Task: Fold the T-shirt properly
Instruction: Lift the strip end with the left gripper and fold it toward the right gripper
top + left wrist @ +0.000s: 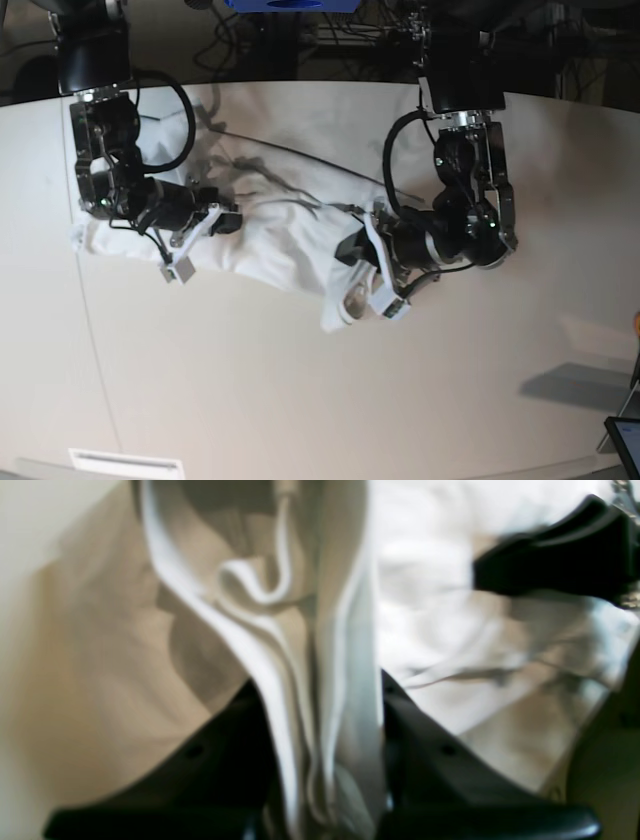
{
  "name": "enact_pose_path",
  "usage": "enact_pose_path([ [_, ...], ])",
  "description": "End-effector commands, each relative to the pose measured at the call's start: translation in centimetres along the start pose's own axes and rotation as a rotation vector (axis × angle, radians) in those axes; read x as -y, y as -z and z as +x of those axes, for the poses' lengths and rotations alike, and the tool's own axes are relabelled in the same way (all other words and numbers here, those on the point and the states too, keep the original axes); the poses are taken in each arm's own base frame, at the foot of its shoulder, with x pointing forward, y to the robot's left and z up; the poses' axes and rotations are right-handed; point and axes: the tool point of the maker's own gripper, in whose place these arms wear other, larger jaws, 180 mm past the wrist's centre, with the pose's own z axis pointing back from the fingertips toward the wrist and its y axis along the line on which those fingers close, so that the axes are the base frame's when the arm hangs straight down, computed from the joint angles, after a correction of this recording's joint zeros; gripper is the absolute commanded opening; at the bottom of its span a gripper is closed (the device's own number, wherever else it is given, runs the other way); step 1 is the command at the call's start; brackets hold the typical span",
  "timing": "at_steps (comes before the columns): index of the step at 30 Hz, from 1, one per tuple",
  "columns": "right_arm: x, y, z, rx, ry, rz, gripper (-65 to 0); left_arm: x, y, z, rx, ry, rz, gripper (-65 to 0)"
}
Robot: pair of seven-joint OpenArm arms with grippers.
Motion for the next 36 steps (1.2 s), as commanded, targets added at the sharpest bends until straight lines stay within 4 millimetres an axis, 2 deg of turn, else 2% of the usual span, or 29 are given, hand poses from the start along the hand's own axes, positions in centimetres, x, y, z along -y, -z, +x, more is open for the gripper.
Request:
enact_pose_path([
  [1, 0.5, -0.2, -0.1, -0.020, -0.015, -0.026, -63.0, 0.9, -0.1, 2.4, 0.073, 0.032, -0.028, -65.0],
  [7, 0.4, -0.1, -0.1, -0.019, -0.014, -0.024, -63.0, 3.2, 1.1, 3.3, 0.091, 0.034, -0.084, -65.0],
  [12, 0.5, -0.2, -0.1, -0.020, -0.015, -0.026, -63.0, 4.0, 1.6, 2.2, 0.070, 0.028, -0.103, -65.0],
  [21, 0.3, -0.2, 0.3, -0.009, -0.016, -0.024, -63.0, 2.9, 1.1, -0.4, -0.002, 0.042, -0.077, -65.0],
  [36, 0.4, 0.0, 0.4, -0.012, -0.010, -0.023, -63.0, 3.3, 1.3, -0.9, -0.009, 0.036, -0.087, -65.0],
])
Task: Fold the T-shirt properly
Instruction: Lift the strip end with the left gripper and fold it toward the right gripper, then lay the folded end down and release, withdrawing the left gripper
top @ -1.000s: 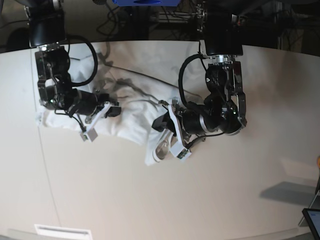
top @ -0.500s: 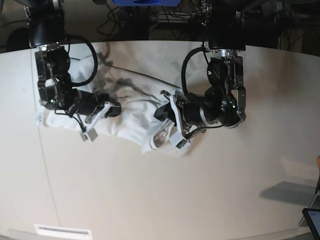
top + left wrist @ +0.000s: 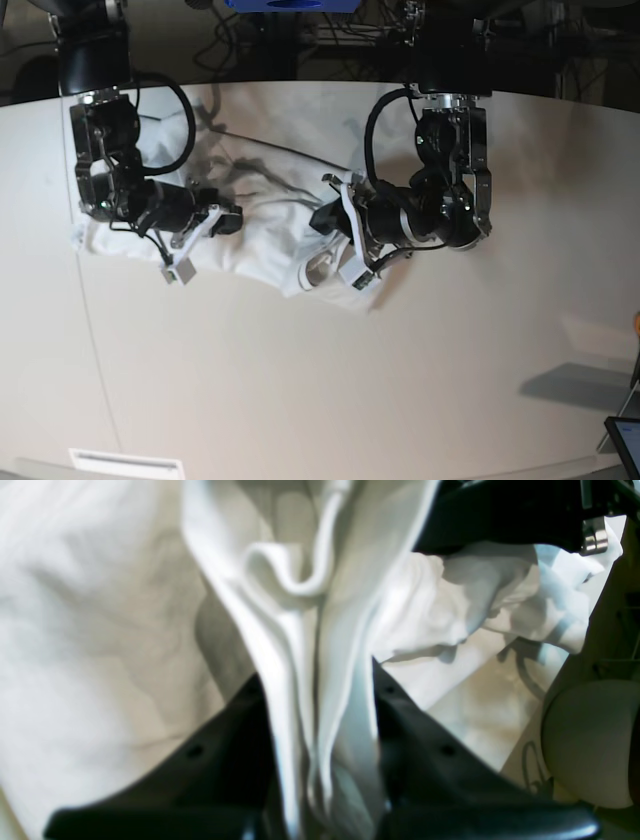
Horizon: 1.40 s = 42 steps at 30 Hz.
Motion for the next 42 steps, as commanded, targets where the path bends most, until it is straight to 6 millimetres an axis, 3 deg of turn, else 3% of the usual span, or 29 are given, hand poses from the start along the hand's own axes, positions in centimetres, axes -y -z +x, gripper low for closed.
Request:
enact_pose_path([
  [1, 0.4, -0.1, 0.2, -0.005, -0.012, -0.026, -63.0, 0.4, -0.4, 1.9, 0.060, 0.025, -0.012, -65.0],
  [6, 0.5, -0.1, 0.2, -0.006, -0.011, -0.026, -63.0, 0.7, -0.2, 2.2, 0.068, 0.024, -0.019, -64.7],
  [14, 0.5, -0.1, 0.1, -0.008, -0.010, -0.026, -63.0, 2.6, -0.4, 4.7, 0.171, 0.006, -0.127, -63.7],
  [20, 0.5, -0.1, 0.0, -0.009, -0.009, -0.026, -63.0, 2.7, -0.4, 4.6, 0.170, 0.002, -0.131, -42.3],
  [29, 0.5, -0.1, 0.2, -0.006, -0.011, -0.026, -63.0, 4.2, 0.2, 4.5, 0.153, 0.034, -0.167, -41.0],
  [37, 0.5, -0.1, 0.0, -0.009, -0.010, -0.028, -63.0, 6.4, -2.3, 9.3, 0.355, 0.012, -0.346, -41.0],
  [40, 0.5, -0.1, 0.0, -0.009, -0.010, -0.028, -63.0, 4.3, -3.5, 9.6, 0.401, -0.031, -0.295, -41.0],
  [42, 0.6, -0.1, -0.1, -0.012, -0.009, -0.028, -63.0, 1.5, -4.4, 9.1, 0.407, -0.054, -0.190, -41.1],
])
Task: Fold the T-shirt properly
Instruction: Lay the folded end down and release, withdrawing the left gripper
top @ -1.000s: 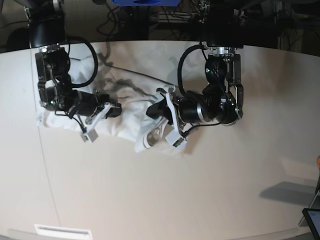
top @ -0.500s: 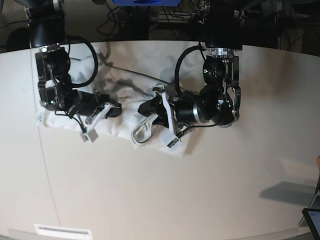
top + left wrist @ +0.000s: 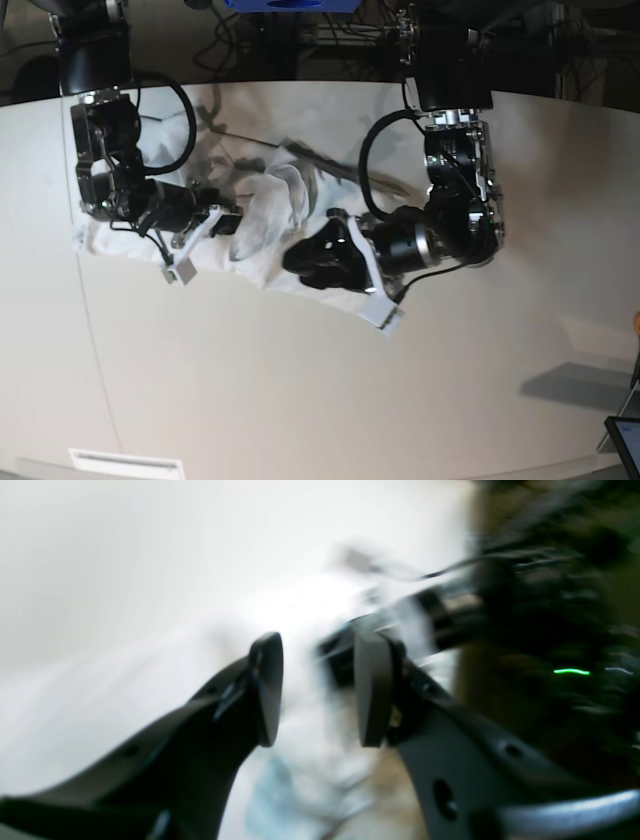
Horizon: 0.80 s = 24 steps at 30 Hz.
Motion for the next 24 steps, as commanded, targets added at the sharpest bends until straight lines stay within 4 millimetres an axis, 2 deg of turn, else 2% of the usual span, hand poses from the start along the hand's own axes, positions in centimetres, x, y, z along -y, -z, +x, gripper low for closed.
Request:
enact_pose_path([
  [1, 0.6, -0.2, -0.1, -0.016, -0.013, -0.029, -63.0, -1.1, -1.2, 1.5, 0.031, 0.042, 0.051, -41.1],
  [4, 0.5, -0.2, 0.0, -0.014, -0.014, -0.029, -63.1, -5.2, -3.2, -0.6, -0.097, 0.083, 0.239, -41.8],
  [7, 0.5, -0.2, 0.0, -0.012, -0.015, -0.029, -63.1, -7.2, -4.6, -1.4, -0.150, 0.118, 0.334, -43.0],
  [8, 0.5, -0.2, 0.0, -0.012, -0.014, -0.027, -63.1, -7.4, -4.9, -1.5, -0.157, 0.122, 0.345, -45.7],
  [11, 0.4, -0.2, 0.1, -0.010, -0.016, -0.027, -63.1, -7.7, -5.4, -1.6, -0.167, 0.130, 0.354, -59.3],
  [13, 0.4, -0.2, 0.2, -0.008, -0.018, -0.026, -63.1, -7.3, -4.7, -1.6, -0.179, 0.147, 0.337, -63.3],
  [19, 0.4, -0.3, 0.3, -0.003, -0.016, -0.025, -63.1, -4.6, -1.3, -1.9, -0.195, 0.217, 0.233, -63.5],
  [20, 0.4, -0.3, 0.4, 0.000, -0.014, -0.026, -63.1, -4.7, -0.8, -2.5, -0.212, 0.220, 0.231, -63.7],
  [24, -0.1, -0.7, 1.1, 0.022, -0.034, -0.021, -63.1, -6.7, 0.3, -6.7, -0.365, 0.227, 0.288, -63.7],
])
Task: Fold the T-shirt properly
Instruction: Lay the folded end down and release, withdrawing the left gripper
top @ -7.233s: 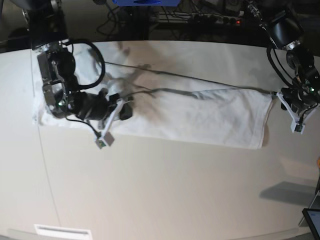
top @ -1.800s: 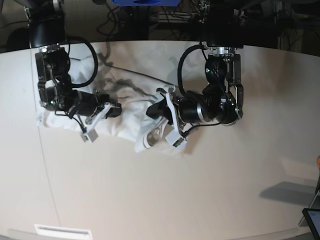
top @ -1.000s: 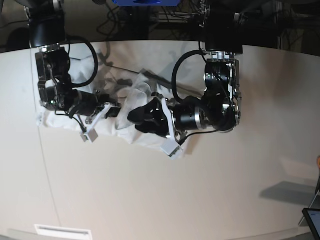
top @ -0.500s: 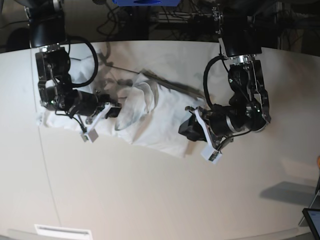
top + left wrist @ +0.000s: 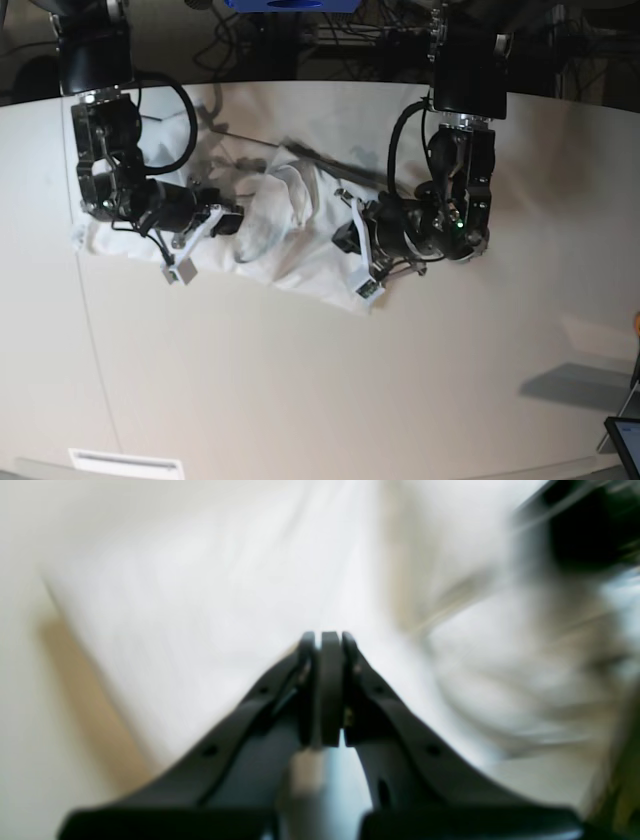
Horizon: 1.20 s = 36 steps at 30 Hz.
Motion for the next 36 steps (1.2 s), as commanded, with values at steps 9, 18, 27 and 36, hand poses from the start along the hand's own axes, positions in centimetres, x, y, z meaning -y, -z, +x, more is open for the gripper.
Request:
enact_pose_path([
  [9, -1.8, -2.0, 2.9, 0.086, -0.083, 0.010, -63.0, -2.8, -0.6, -2.2, -0.055, 0.026, 0.080, -63.7],
  [18, -6.8, -5.6, 6.1, 0.199, -0.245, 0.063, -63.1, -4.7, -3.6, -0.2, 0.034, 0.021, 0.165, -63.5],
  [27, -8.0, -4.6, 7.2, 0.131, -0.270, 0.099, -63.0, -9.4, -11.2, 1.7, 0.223, -0.108, 0.296, -63.5],
  [36, -12.8, 0.7, 4.7, -0.029, -0.397, 0.192, -63.0, -15.3, -18.6, -3.9, 0.168, -0.188, 0.512, -63.8],
])
